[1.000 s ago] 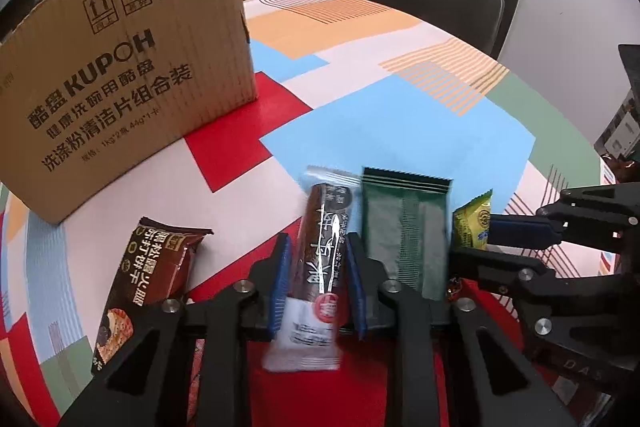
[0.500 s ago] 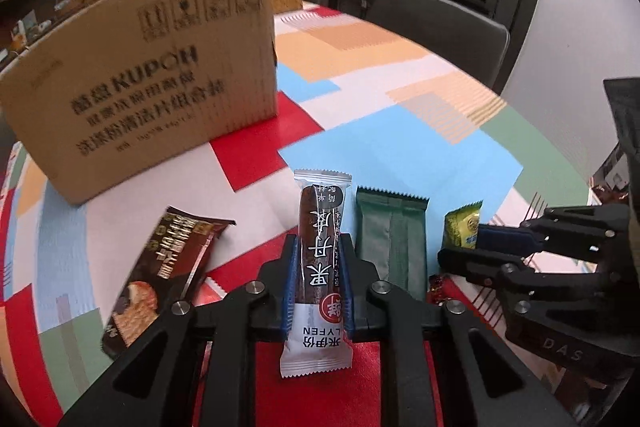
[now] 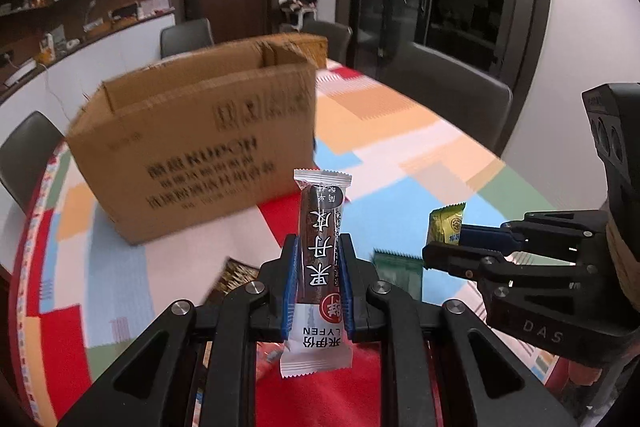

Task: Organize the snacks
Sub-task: 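Grasp the white-wrapped candy bar with left gripper while right grasps yellow candy, then carry both items over the box and open both grippers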

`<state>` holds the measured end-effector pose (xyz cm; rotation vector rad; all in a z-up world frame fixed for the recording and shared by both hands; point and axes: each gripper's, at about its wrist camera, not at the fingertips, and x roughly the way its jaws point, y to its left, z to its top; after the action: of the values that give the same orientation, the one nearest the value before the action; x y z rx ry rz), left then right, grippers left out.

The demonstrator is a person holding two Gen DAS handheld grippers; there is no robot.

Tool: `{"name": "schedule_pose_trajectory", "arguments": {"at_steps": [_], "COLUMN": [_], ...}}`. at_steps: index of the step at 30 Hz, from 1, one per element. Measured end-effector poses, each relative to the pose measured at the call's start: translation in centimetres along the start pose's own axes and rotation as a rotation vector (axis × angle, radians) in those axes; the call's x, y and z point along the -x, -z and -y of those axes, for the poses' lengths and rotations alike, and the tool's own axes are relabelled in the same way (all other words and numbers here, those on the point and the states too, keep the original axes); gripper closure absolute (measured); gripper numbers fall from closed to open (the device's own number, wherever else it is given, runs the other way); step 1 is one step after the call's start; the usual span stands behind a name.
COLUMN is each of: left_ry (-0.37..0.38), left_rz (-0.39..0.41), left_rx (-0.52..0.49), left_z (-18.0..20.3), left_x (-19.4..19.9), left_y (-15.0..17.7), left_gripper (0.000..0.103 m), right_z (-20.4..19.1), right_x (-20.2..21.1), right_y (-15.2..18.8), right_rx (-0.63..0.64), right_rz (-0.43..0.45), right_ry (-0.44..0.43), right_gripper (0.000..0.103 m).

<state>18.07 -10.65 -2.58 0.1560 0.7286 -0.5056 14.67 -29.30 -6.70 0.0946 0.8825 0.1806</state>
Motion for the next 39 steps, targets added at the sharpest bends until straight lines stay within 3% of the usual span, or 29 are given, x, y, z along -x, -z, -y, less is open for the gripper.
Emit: {"name": "schedule_pose_trajectory", "arguments": {"at_steps": [11,17,29,39], "left_ry": [-0.086,-0.124,-0.142,-0.150], "left_rz": [0.132,0.163,0.157,0.072], "left_rx": [0.002,0.015,0.084,0.136], "left_z": [-2.7,-4.7,-9.0,-12.2], "left_x": [4.0,4.7,3.6,-0.5], "left_y": [-4.5,-6.7,-10.6,-13.5], "left_gripper": [0.084,0.084,0.084,0.084], "right_z": [-2.3,-3.3,-5.4,-5.9], "right_x": [2.1,2.3,0.6,-3.4], "right_y": [-5.5,-9.1,-15.6,-19.9], "right_rx": [0.055,0.070,0.127,0.138], "right_rz": [0.149,0.197,0.199,0.125], "right_ry": [-0.019,-0.039,-0.084,-0.075], "right_gripper": [0.081,0.081,0.081,0.081]}}
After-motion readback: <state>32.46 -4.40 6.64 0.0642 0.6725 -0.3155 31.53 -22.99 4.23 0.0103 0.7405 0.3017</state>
